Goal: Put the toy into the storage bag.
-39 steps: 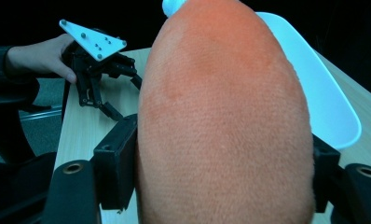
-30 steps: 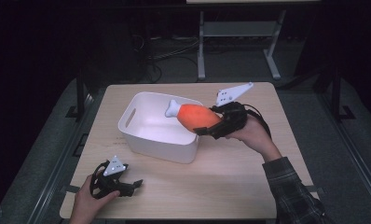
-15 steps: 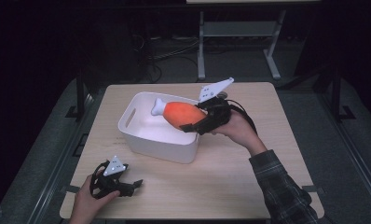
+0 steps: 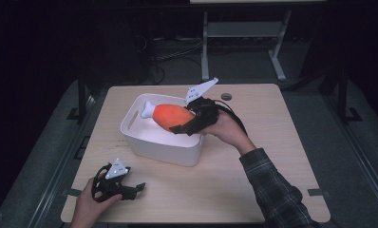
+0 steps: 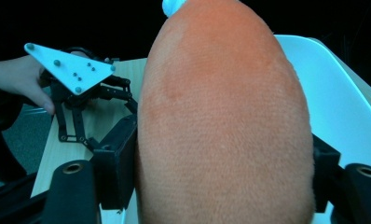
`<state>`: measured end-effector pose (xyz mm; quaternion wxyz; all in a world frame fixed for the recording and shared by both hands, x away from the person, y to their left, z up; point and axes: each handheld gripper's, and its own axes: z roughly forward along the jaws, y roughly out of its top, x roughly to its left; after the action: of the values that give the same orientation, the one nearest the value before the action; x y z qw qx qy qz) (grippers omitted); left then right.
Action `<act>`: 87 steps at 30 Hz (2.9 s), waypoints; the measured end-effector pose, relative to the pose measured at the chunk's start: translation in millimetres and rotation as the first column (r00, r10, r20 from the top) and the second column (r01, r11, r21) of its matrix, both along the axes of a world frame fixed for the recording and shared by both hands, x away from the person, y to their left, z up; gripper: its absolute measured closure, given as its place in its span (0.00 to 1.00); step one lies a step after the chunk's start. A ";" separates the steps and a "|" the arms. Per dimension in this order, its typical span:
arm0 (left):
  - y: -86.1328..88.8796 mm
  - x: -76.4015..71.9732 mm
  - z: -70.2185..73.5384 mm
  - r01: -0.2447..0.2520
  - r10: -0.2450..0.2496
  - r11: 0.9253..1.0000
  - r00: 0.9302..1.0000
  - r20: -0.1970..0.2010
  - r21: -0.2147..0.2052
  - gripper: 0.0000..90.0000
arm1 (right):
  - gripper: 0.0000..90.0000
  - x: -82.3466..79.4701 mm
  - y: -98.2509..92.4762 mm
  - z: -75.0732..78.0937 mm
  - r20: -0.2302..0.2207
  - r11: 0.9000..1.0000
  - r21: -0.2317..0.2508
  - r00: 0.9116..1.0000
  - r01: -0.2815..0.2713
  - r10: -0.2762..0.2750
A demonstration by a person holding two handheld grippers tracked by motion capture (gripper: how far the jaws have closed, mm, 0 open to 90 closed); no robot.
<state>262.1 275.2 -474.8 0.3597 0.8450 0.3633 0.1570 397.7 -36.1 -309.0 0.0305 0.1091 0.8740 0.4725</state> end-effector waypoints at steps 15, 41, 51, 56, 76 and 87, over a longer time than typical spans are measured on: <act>0.3 0.1 0.2 0.003 -0.003 1.000 1.000 0.000 0.005 0.14 | 0.32 9.1 26.5 -17.0 -0.032 0.999 -0.032 0.999 -0.015 0.014; 0.3 0.1 0.1 0.003 -0.003 1.000 1.000 0.000 0.005 0.14 | 0.26 6.2 39.5 -23.6 -0.051 0.996 -0.070 0.998 -0.050 0.046; 0.3 0.1 0.2 0.003 -0.003 1.000 1.000 -0.001 0.004 0.14 | 0.26 5.4 33.3 -21.9 -0.047 0.998 -0.058 0.999 -0.024 0.021; 0.3 0.1 0.1 0.002 -0.002 1.000 1.000 0.000 0.004 0.14 | 0.26 3.7 18.6 -19.0 -0.046 0.999 -0.048 0.999 -0.004 0.002; -0.3 0.3 0.1 -0.001 0.001 1.000 1.000 -0.001 0.002 0.14 | 0.26 -28.9 -77.2 -16.7 -0.014 0.992 0.022 0.992 0.122 -0.121; -0.4 0.3 0.0 -0.003 0.003 1.000 1.000 0.000 -0.001 0.14 | 0.24 -52.1 -125.7 -41.1 -0.041 0.980 0.051 0.981 0.193 -0.191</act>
<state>262.4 274.8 -474.8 0.3597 0.8442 0.3648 0.1575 345.6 -161.9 -350.1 0.0575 0.2021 0.8466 0.4890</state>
